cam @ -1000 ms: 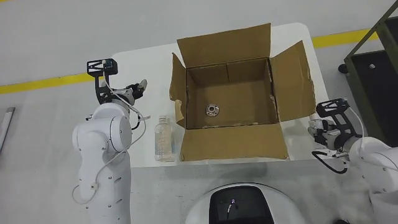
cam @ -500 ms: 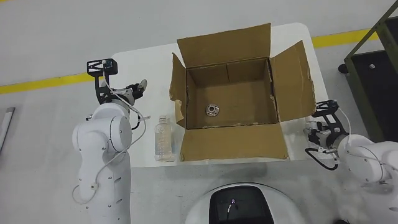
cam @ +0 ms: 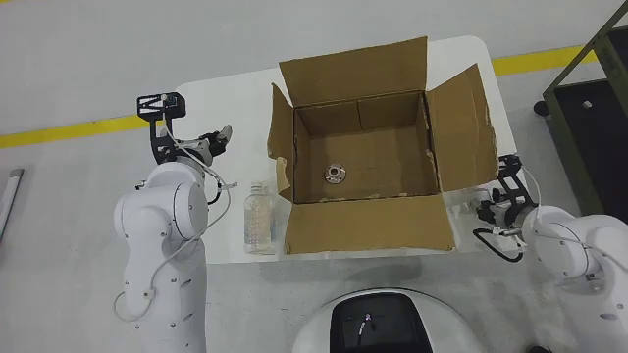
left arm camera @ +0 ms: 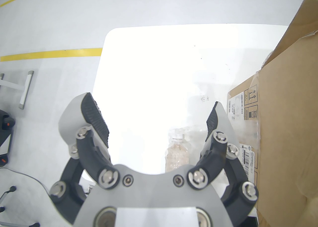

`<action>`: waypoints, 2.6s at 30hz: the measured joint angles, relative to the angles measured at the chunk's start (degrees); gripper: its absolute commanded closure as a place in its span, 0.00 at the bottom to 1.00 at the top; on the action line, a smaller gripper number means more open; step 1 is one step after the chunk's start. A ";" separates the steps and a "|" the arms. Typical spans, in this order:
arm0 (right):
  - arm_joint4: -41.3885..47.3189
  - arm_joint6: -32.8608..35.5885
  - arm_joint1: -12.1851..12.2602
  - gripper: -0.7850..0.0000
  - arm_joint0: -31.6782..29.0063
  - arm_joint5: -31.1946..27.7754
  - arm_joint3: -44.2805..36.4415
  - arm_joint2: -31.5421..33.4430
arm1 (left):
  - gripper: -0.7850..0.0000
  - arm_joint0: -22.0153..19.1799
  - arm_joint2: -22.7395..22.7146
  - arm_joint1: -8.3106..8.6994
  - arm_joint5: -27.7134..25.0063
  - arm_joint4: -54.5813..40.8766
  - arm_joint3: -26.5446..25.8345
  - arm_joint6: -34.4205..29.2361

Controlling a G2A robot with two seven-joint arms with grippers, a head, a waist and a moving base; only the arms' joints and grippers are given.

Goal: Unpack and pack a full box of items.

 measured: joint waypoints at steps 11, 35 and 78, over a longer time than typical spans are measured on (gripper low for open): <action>8.39 -3.50 0.37 0.70 -1.89 6.90 -12.78 11.04 | 0.00 0.00 0.00 0.00 0.00 0.00 0.00 0.00; 7.35 -15.98 -1.53 1.00 24.20 10.41 -1.31 -27.42 | 0.00 0.00 0.00 0.00 0.00 0.00 0.00 0.00; 12.93 -6.56 -14.99 1.00 54.21 30.03 38.04 -56.03 | 0.00 0.00 0.00 0.00 0.00 0.00 0.00 0.00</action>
